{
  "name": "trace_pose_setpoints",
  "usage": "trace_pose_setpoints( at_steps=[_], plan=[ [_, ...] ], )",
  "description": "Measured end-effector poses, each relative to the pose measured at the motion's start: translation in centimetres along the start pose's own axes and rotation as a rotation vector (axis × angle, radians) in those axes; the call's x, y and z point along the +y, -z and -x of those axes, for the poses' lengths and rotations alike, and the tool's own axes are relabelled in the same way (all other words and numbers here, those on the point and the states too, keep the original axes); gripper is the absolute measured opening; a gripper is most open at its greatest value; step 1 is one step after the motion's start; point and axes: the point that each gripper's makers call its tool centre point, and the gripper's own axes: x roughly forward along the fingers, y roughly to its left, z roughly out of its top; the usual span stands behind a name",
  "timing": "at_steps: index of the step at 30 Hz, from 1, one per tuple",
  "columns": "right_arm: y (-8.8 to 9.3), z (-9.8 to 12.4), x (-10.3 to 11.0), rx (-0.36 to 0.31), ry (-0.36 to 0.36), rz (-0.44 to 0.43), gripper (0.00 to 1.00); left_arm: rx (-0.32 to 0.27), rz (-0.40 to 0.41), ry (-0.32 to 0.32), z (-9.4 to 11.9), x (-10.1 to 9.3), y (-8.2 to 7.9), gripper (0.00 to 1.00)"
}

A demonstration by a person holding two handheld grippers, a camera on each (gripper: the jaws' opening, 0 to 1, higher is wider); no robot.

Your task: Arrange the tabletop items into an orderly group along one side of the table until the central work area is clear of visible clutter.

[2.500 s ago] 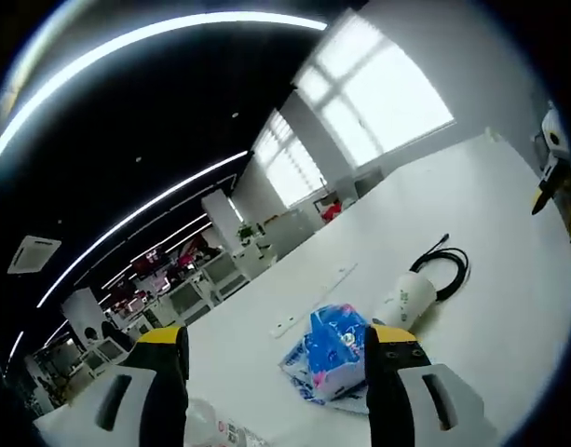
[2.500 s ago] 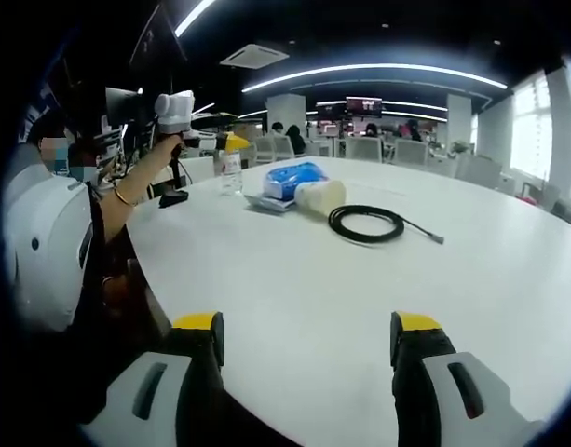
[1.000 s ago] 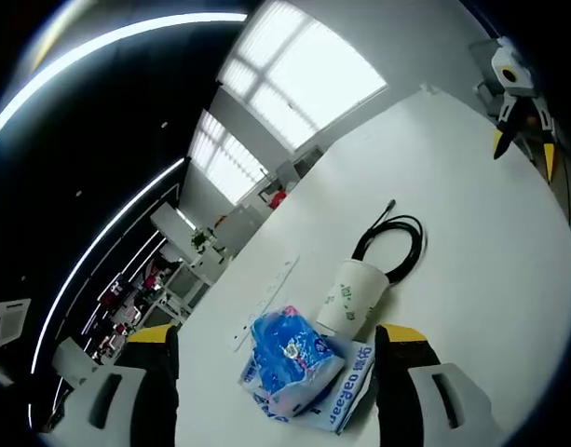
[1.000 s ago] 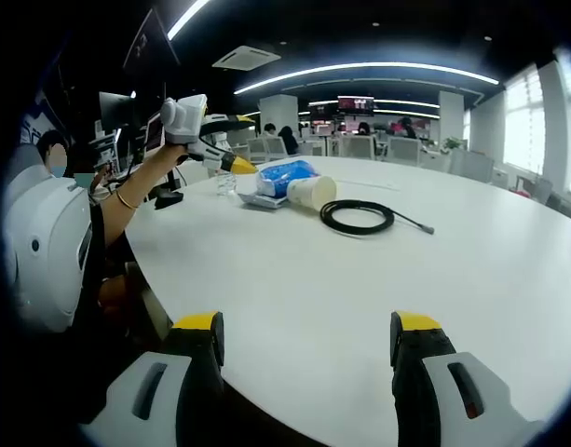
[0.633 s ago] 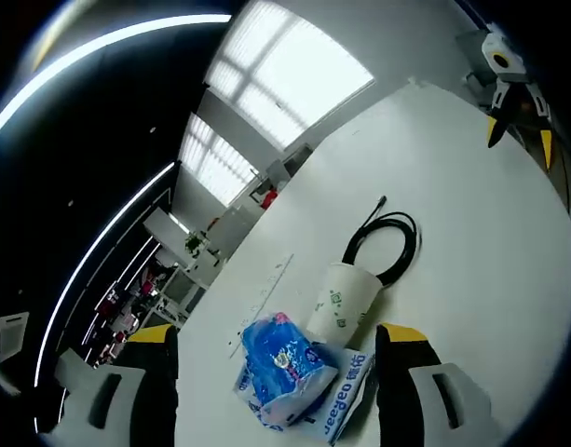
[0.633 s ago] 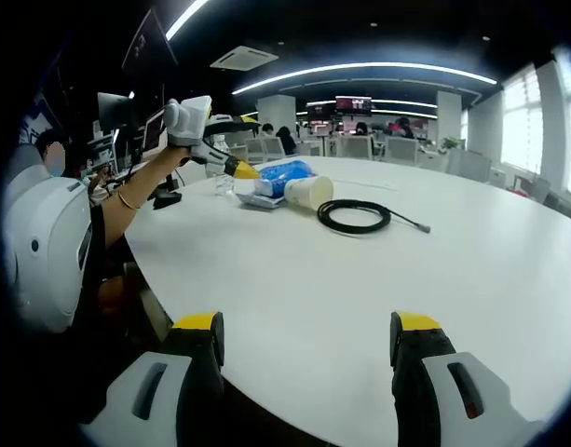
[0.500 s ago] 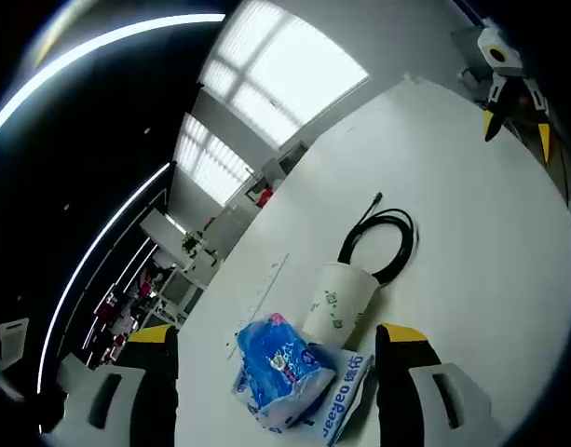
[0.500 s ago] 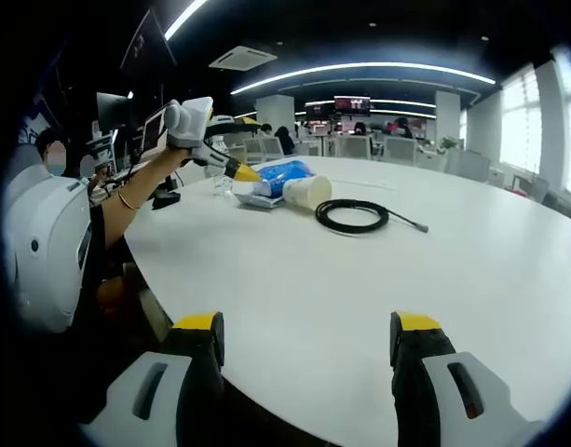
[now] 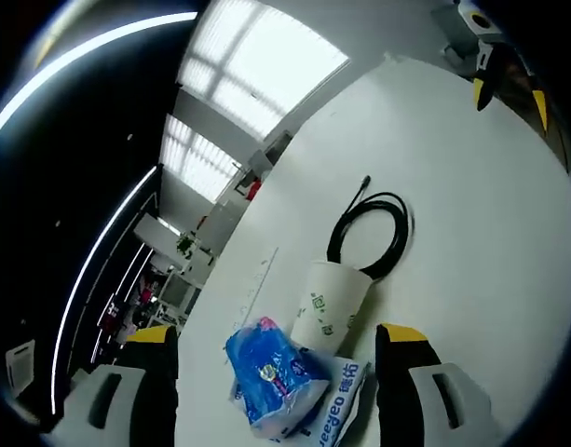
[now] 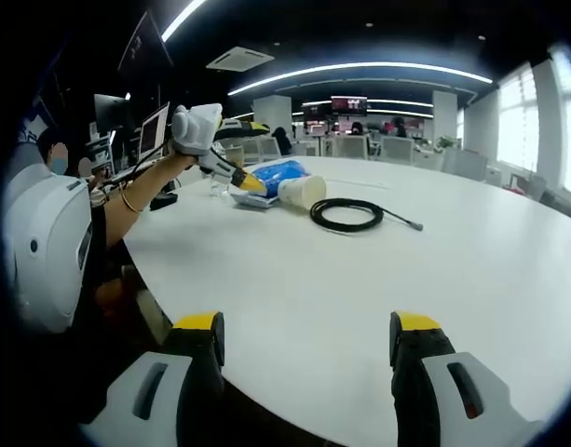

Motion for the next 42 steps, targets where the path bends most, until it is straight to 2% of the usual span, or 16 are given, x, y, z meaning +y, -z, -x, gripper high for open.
trace_pose_setpoints(
  at_steps=[5,14,22,29,33,42],
  plan=[
    [-0.2,0.3,0.2,-0.013,-0.005,0.006,0.70,0.000,0.000,0.005,-0.3,-0.2,-0.2,0.87],
    [-0.6,0.9,0.1,-0.030,0.003,0.016,0.71,0.027,-0.043,0.032,-1.4,-1.6,-0.4,0.87],
    [-1.4,1.3,0.2,-0.058,-0.008,0.018,0.71,0.053,-0.081,0.037,-2.2,-2.1,-0.4,0.87],
    [-1.2,1.4,0.1,-0.048,-0.001,0.025,0.71,0.072,-0.102,0.045,-3.0,-2.7,-0.4,0.87],
    [-1.2,1.6,-0.2,-0.050,0.006,0.021,0.71,0.098,-0.144,0.007,-3.4,-2.2,-0.4,0.85],
    [-0.8,1.5,-0.3,-0.040,0.007,0.013,0.70,0.115,-0.169,0.017,-4.2,-2.9,-0.4,0.84]
  ],
)
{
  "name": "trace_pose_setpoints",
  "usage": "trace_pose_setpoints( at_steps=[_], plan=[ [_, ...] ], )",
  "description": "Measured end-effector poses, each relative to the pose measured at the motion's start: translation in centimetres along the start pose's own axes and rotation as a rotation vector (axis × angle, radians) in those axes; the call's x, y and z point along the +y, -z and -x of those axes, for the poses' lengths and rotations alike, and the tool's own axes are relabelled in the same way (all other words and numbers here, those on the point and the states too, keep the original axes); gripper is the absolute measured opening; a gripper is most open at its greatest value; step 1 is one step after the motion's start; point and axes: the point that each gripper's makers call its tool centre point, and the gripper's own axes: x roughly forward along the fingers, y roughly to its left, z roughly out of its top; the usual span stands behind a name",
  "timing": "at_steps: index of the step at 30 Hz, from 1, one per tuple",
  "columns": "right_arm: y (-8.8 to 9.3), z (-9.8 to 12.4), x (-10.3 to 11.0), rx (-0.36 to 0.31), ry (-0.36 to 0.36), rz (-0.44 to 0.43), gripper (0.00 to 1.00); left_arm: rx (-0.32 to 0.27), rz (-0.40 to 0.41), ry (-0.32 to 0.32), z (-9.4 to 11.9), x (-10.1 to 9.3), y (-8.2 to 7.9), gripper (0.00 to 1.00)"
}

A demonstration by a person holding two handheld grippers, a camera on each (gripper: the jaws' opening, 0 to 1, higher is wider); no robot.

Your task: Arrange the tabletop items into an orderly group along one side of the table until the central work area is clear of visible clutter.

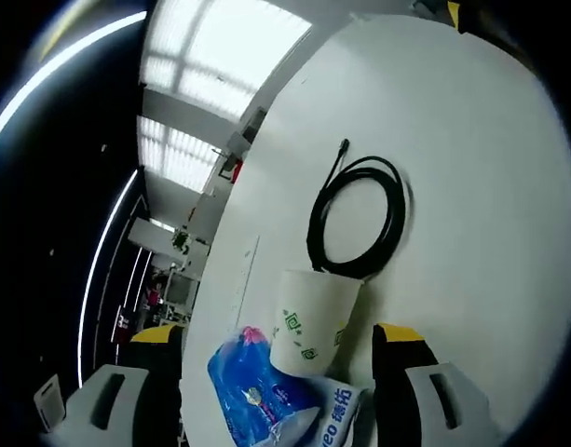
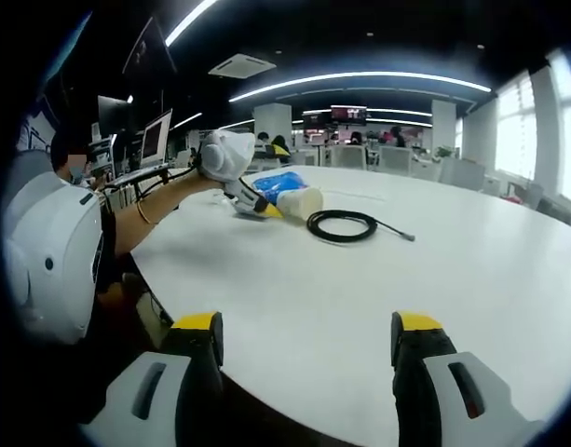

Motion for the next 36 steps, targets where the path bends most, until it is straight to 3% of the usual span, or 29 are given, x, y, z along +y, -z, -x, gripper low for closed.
trace_pose_setpoints(
  at_steps=[10,20,29,36],
  plan=[
    [0.3,0.1,-0.3,0.006,0.008,-0.009,0.70,0.003,-0.015,-0.005,-0.6,-0.3,-0.3,0.83],
    [0.5,0.5,-0.8,0.005,0.021,-0.019,0.70,0.027,-0.084,0.005,-1.4,-1.2,-0.9,0.83],
    [0.7,0.6,-0.9,0.007,0.025,-0.023,0.70,0.028,-0.100,0.014,-1.6,-1.4,-1.2,0.77],
    [0.7,0.6,-0.9,0.008,0.026,-0.024,0.70,0.037,-0.183,0.023,-1.7,-2.1,-1.7,0.71]
  ],
)
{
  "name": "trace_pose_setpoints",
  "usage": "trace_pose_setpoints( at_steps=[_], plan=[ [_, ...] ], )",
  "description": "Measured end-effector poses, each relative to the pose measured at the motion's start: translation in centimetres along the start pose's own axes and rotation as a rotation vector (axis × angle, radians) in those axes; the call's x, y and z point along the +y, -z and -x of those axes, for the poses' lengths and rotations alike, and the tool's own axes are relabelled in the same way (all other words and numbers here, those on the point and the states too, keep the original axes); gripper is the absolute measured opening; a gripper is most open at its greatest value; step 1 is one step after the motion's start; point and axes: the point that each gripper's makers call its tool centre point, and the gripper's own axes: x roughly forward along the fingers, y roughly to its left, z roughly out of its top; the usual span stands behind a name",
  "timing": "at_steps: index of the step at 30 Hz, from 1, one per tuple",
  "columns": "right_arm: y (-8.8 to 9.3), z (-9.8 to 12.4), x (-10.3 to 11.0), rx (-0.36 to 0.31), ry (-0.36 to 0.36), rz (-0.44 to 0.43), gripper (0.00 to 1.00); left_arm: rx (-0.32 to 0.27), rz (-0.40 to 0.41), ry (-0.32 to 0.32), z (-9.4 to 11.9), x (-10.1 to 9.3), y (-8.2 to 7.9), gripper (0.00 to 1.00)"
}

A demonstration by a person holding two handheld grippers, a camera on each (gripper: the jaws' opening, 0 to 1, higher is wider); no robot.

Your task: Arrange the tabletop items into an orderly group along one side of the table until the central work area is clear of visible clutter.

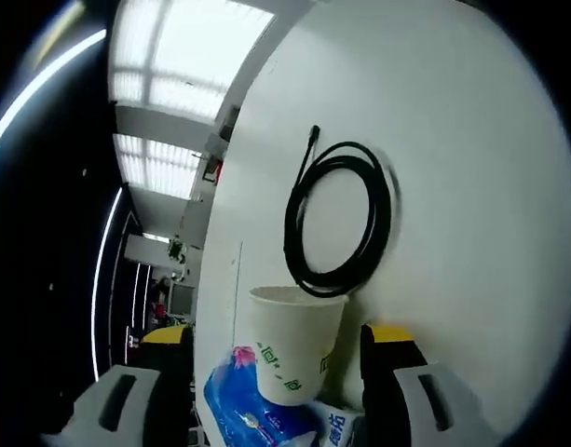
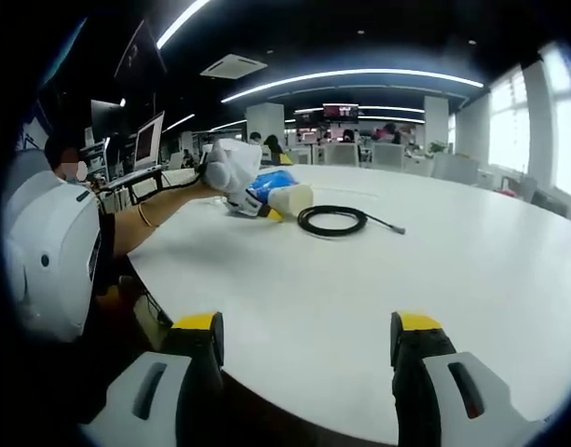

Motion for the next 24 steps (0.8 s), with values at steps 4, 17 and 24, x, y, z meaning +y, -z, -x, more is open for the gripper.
trace_pose_setpoints(
  at_steps=[4,17,24],
  plan=[
    [0.1,0.1,-0.1,0.000,0.005,-0.004,0.70,0.005,-0.030,0.006,-0.2,-0.4,-0.1,0.64],
    [0.3,0.3,-0.3,-0.001,0.011,-0.012,0.70,0.011,-0.077,0.055,-0.6,-1.6,-0.1,0.45],
    [0.6,0.4,-0.3,-0.002,0.011,-0.019,0.70,0.020,-0.124,0.039,-0.8,-1.8,-0.1,0.42]
  ],
)
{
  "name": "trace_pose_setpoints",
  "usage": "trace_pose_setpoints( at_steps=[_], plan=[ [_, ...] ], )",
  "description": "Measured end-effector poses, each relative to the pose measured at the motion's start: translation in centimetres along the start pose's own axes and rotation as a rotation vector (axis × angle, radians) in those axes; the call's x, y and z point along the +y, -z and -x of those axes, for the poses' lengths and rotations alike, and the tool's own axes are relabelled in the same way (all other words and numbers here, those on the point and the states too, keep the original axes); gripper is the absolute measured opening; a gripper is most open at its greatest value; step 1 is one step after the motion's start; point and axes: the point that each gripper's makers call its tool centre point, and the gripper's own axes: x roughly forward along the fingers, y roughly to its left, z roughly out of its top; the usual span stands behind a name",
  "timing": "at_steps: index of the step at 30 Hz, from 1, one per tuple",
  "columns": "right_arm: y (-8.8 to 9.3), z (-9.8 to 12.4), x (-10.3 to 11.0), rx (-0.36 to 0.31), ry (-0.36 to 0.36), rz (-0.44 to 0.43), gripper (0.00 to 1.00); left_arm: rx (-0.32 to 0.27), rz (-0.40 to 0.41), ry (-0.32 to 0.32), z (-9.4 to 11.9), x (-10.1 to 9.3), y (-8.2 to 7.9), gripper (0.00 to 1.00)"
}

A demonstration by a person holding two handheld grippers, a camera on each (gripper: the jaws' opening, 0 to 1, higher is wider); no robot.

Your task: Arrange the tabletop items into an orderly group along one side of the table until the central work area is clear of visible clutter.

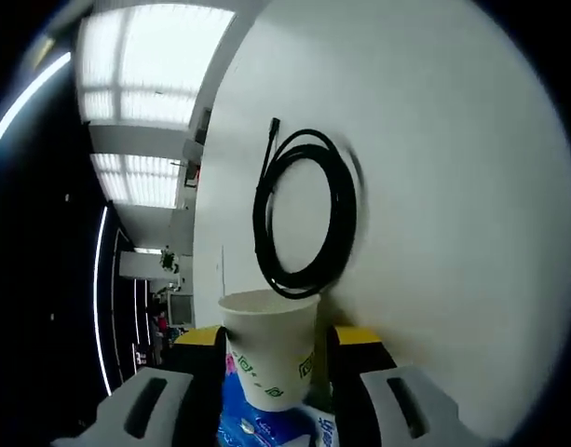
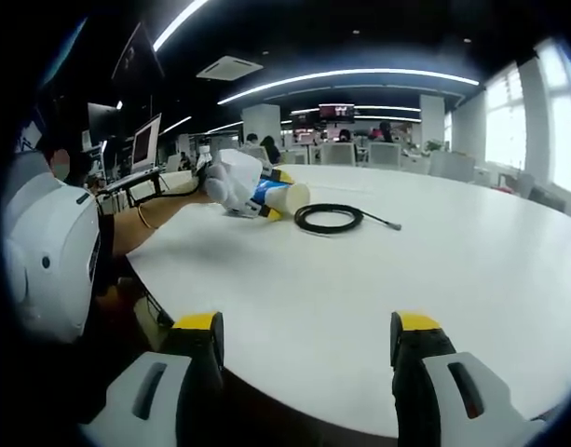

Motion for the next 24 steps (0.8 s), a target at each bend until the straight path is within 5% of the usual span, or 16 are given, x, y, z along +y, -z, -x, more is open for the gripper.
trace_pose_setpoints(
  at_steps=[14,24],
  plan=[
    [0.00,0.07,0.04,-0.002,0.000,-0.002,0.70,0.013,-0.050,-0.028,-0.37,0.06,0.14,0.40],
    [-0.05,0.19,0.08,-0.005,0.001,-0.003,0.70,-0.012,-0.008,-0.038,0.00,0.24,0.06,0.37]
  ],
)
